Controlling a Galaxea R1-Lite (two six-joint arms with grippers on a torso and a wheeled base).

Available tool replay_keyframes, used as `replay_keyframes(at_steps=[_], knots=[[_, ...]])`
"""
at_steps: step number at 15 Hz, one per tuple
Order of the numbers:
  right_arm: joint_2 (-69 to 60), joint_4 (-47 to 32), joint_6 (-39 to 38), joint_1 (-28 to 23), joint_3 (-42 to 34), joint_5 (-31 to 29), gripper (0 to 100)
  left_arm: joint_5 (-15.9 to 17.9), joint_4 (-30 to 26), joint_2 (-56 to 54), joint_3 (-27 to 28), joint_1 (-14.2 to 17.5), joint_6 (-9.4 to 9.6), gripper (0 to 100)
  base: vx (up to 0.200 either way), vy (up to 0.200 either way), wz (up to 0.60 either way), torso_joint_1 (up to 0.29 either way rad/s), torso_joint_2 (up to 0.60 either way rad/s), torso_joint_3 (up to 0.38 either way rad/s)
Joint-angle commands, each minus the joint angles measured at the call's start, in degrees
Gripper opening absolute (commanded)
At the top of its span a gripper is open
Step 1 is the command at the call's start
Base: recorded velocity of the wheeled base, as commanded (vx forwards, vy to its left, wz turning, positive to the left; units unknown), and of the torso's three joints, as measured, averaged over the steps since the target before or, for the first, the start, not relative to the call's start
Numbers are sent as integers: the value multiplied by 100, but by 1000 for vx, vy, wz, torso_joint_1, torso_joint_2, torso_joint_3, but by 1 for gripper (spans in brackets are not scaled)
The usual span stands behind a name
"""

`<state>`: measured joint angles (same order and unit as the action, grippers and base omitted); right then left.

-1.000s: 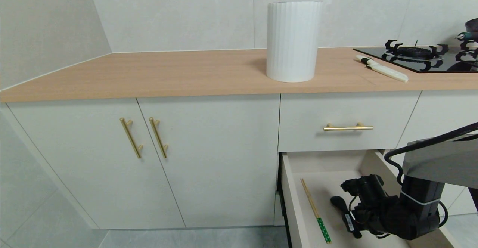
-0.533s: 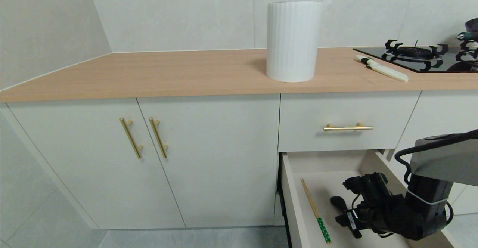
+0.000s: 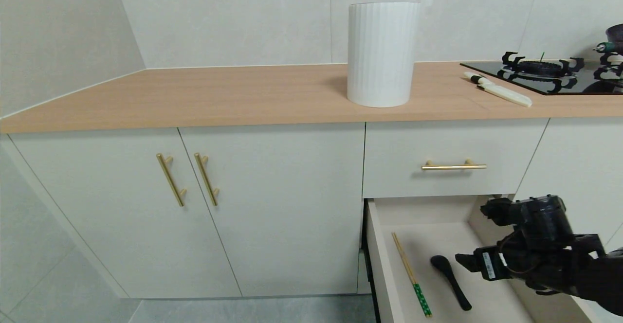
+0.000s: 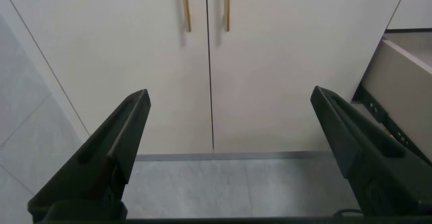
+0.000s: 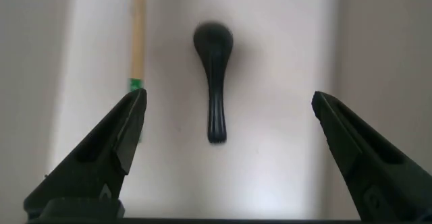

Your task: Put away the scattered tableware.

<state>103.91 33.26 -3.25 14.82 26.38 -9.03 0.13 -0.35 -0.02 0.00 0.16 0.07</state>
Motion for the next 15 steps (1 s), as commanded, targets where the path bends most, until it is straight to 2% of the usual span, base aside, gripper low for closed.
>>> replay_keyframes(at_steps=[1, 3, 5, 6, 11, 15], knots=[[-1927, -1383, -44, 3, 245, -2, 100, -5, 0, 2, 0, 2, 1, 100, 0, 0, 0, 0, 0, 0], [-2718, -2877, -281, 108, 772, 7, 100, 4, 0, 2, 0, 2, 1, 100, 0, 0, 0, 0, 0, 0], [-2982, -3976, -474, 117, 1264, 60, 100, 4, 0, 2, 0, 2, 1, 100, 0, 0, 0, 0, 0, 0], [-2956, -4240, -633, 117, 1431, 86, 100, 4, 0, 2, 0, 2, 1, 100, 0, 0, 0, 0, 0, 0], [-2789, -4248, -694, 117, 1449, 227, 100, 4, 0, 2, 0, 2, 10, 100, 0, 0, 0, 0, 0, 0], [-2833, -4266, -703, 205, 1440, 235, 100, 4, 0, 2, 0, 2, 1, 100, -200, 0, 0, 4, 5, 4]])
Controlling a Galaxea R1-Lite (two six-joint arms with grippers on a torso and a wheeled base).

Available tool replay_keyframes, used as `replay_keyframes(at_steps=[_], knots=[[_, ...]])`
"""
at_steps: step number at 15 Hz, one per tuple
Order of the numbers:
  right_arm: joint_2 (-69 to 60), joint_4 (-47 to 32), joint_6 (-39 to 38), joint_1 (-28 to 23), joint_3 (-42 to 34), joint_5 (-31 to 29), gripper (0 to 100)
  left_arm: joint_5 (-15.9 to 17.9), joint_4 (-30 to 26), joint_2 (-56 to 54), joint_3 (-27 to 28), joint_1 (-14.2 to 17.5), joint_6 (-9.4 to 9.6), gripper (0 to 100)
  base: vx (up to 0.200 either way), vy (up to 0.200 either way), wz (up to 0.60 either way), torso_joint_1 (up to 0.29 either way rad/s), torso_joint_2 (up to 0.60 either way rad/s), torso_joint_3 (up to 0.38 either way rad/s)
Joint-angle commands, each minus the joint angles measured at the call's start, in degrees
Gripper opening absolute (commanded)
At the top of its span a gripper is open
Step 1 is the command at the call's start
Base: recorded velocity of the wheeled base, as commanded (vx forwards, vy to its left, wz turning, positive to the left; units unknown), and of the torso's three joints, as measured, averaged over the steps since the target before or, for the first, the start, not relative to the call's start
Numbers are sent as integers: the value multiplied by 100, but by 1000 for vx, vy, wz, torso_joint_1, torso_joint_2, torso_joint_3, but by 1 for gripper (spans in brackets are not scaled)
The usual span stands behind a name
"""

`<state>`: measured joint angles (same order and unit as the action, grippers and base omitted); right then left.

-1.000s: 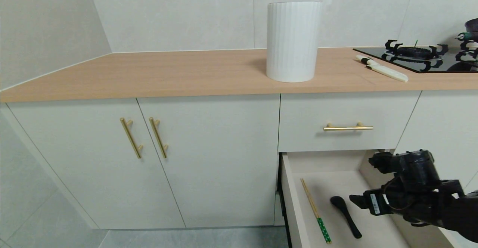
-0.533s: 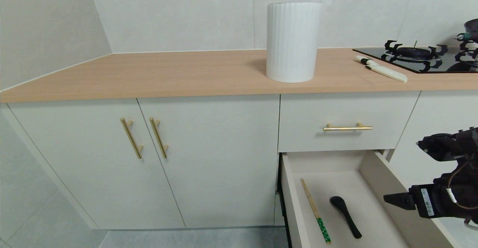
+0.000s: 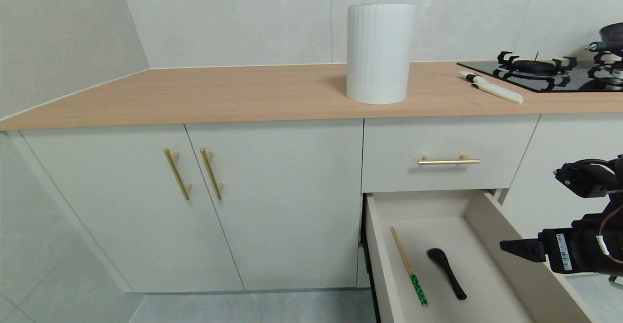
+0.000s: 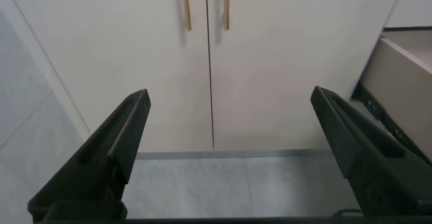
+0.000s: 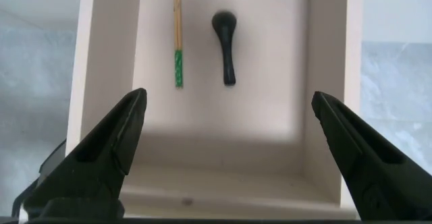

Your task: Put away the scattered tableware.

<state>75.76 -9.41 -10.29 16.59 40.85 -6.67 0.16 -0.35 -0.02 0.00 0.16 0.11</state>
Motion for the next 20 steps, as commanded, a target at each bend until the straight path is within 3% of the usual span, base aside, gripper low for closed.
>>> replay_keyframes(at_steps=[1, 5, 7, 8, 9, 16, 20], knots=[[-18, 1, 1, 37, -7, -1, 100, 2, 0, 2, 0, 2, 7, 100, -200, 0, 0, -7, 2, 7], [26, -17, 9, 55, -42, 25, 100, 2, 0, 2, 0, 2, 7, 100, -200, 0, 0, 1, 5, 5], [44, -377, 27, 187, -33, 25, 100, 2, 0, 2, 0, 2, -2, 100, 0, 0, 0, 0, 0, 0], [149, -1045, 27, 310, 186, 16, 100, 2, 0, 2, 0, 2, -2, 100, 0, 0, 0, 0, 0, 0], [202, -1212, 18, 354, 230, 25, 100, 2, 0, 2, 0, 2, -2, 100, 0, 0, 0, 0, 0, 0], [1467, -1537, -298, 679, 239, 96, 100, 2, 0, 2, 0, 2, -2, 100, 0, 0, 0, 0, 0, 0], [2056, -1537, -333, 793, 204, 447, 100, 2, 0, 2, 0, 2, -2, 100, 0, 0, 0, 0, 0, 0]])
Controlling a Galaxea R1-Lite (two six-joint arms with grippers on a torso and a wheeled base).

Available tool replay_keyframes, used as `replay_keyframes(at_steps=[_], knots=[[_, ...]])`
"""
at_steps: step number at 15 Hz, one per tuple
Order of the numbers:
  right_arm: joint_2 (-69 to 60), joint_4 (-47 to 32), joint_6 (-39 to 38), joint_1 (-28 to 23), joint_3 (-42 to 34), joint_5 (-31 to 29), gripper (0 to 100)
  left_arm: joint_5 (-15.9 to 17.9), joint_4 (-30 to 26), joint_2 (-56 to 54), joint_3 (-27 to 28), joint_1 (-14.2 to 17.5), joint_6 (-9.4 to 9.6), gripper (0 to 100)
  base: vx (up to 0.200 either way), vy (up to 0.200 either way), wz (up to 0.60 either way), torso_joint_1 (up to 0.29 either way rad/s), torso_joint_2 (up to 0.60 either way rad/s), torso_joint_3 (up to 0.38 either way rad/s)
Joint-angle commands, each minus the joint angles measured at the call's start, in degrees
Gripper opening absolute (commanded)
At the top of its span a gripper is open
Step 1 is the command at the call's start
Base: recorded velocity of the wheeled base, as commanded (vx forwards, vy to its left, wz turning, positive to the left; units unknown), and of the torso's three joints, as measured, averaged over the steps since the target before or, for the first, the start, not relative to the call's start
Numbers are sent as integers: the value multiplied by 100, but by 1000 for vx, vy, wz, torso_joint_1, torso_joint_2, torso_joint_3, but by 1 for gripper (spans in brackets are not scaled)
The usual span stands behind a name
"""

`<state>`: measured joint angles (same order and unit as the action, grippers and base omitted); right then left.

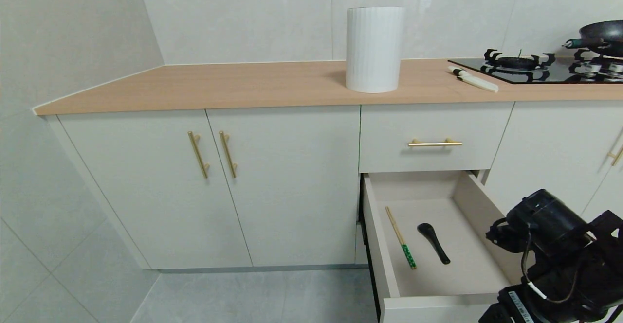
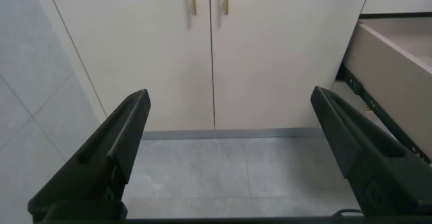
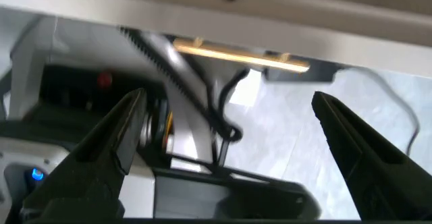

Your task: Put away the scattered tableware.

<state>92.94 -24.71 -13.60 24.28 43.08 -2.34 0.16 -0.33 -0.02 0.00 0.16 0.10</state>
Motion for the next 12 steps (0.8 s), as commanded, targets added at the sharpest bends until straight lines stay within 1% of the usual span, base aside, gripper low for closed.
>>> replay_keyframes(at_steps=[1, 4, 7, 10, 12], knots=[[453, -7, -2, 24, -19, 14, 100, 2, -2, 2, 0, 2, -1, 100, 0, 0, 0, 0, 0, 0], [805, 45, -19, 6, -2, -91, 100, 2, -2, 2, 0, 2, -1, 100, 0, 0, 0, 0, 0, 0], [761, 80, -19, -20, -19, -311, 100, 2, -2, 2, 0, 2, -1, 100, 0, 0, 0, 0, 0, 0], [778, 397, -116, -82, -72, -381, 100, -7, -2, 2, 0, 2, -1, 100, 0, 0, 0, 0, 0, 0], [796, 555, -142, -196, -142, -618, 100, -7, -2, 2, 0, 2, -1, 100, 0, 0, 0, 0, 0, 0]])
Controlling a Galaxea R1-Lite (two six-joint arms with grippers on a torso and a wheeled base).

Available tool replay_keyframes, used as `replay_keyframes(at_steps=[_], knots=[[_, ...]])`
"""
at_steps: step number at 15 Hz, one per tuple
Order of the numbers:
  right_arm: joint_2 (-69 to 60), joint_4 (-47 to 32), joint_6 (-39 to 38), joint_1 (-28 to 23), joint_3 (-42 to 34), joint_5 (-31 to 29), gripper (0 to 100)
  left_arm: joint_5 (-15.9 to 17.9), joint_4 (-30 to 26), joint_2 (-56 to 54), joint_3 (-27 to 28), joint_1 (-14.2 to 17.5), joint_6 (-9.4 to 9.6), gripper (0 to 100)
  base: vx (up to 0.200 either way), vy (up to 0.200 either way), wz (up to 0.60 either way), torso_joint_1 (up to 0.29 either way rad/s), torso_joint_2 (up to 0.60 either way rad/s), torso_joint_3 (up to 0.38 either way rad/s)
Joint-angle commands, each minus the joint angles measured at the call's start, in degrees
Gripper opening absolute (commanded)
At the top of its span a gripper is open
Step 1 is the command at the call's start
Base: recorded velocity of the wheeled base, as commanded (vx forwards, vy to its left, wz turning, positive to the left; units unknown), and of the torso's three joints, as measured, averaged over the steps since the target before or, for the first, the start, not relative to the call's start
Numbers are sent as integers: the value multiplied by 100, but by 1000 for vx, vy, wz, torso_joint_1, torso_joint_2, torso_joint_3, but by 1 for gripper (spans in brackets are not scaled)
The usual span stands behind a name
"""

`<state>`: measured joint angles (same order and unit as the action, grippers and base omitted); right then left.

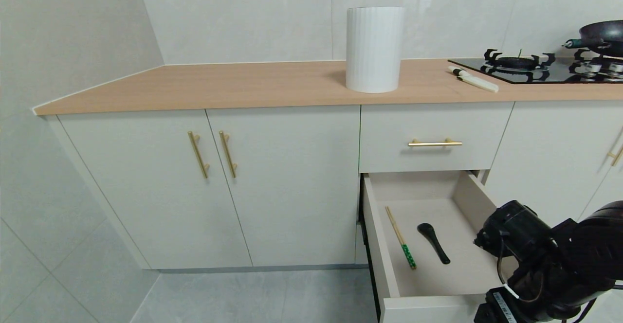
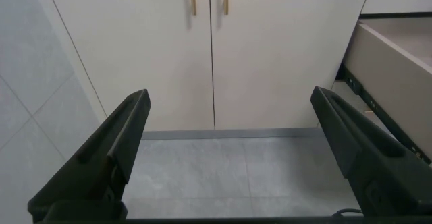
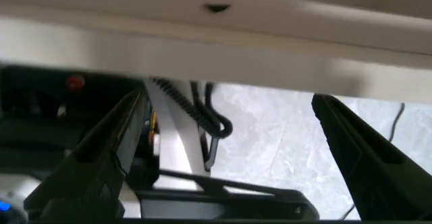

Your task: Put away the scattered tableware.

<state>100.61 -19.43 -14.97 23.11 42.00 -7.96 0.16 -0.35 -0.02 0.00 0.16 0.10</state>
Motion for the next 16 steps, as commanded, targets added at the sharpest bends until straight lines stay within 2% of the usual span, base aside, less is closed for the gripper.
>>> replay_keyframes(at_steps=[1, 6, 10, 16], knots=[[29, 159, 3, -140, -51, -100, 100, 2, 0, 2, 0, 2, -1, 100, 0, 0, 0, 0, 0, 0], [99, 669, -15, -430, -69, -100, 100, 2, 0, 2, 0, 2, 8, 100, 0, 0, 0, 0, 0, 0], [284, 1398, 12, -685, -253, -100, 100, -7, 0, 2, 0, 2, -1, 100, 0, 0, 0, 0, 0, 0], [679, 2110, 161, -694, -69, -109, 100, 2, 0, 2, 0, 2, -1, 100, 0, 0, 0, 0, 0, 0]])
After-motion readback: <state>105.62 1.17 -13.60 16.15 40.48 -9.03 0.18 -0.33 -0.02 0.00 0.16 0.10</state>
